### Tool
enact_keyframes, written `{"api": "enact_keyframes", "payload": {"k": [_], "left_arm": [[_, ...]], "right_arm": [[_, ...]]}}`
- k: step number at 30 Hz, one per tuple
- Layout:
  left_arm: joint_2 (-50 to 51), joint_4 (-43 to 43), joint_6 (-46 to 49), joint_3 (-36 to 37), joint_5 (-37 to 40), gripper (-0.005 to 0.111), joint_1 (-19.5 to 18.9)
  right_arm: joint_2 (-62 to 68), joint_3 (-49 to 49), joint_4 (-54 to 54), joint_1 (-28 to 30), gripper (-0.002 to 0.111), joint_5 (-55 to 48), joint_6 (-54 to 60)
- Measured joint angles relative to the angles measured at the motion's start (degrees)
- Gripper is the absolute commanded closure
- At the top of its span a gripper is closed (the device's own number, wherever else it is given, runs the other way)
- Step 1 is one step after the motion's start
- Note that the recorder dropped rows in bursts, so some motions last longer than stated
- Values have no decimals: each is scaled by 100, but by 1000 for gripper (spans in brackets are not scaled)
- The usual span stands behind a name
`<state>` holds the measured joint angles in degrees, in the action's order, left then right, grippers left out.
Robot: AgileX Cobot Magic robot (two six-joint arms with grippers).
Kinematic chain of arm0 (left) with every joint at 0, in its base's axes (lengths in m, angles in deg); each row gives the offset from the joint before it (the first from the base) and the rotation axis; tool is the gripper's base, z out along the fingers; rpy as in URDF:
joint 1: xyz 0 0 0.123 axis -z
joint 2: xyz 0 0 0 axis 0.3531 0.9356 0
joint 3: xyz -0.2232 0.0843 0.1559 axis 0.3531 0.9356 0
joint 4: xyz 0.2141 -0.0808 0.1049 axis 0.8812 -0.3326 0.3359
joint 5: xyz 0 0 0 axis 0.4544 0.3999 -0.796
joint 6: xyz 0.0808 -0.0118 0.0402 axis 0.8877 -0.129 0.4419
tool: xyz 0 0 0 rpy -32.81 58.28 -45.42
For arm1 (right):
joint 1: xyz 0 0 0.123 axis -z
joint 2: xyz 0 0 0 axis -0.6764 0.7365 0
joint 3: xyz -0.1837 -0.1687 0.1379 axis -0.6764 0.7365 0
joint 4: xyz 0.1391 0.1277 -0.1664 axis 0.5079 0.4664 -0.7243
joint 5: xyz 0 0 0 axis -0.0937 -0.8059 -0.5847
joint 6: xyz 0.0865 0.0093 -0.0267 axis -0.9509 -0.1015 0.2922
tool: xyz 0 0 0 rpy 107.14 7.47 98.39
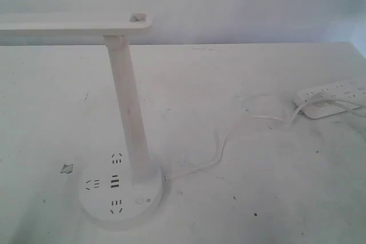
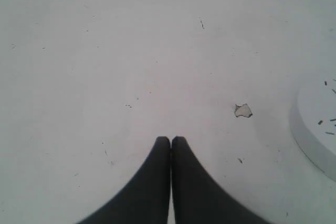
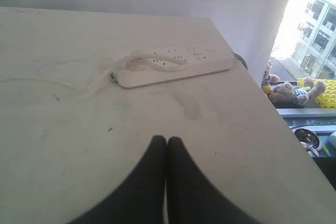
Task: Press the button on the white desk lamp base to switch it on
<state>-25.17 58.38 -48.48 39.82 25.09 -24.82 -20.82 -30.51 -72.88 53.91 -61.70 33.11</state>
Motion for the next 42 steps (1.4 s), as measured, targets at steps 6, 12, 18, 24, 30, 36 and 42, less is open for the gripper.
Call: {"api": "enact_keyframes", "payload": {"k": [6, 12, 18, 24, 30, 36, 42], "left_arm": [[0, 0, 0, 0, 0, 107, 0], [0, 0, 0, 0, 0, 107, 0], [0, 0, 0, 0, 0, 107, 0], [0, 0, 0, 0, 0, 107, 0], [0, 0, 0, 0, 0, 107, 0], [0, 0, 0, 0, 0, 107, 0], [0, 0, 0, 0, 0, 107, 0]], "right_arm": [[0, 0, 0, 0, 108, 0, 0], [0, 0, 0, 0, 108, 0, 0], [0, 0, 0, 0, 108, 0, 0], [0, 0, 0, 0, 108, 42, 25], [0, 23, -53, 0, 108, 1396, 601], [-9, 23, 93, 0, 108, 4514, -556], [-21, 23, 229, 0, 108, 6718, -2887]]}}
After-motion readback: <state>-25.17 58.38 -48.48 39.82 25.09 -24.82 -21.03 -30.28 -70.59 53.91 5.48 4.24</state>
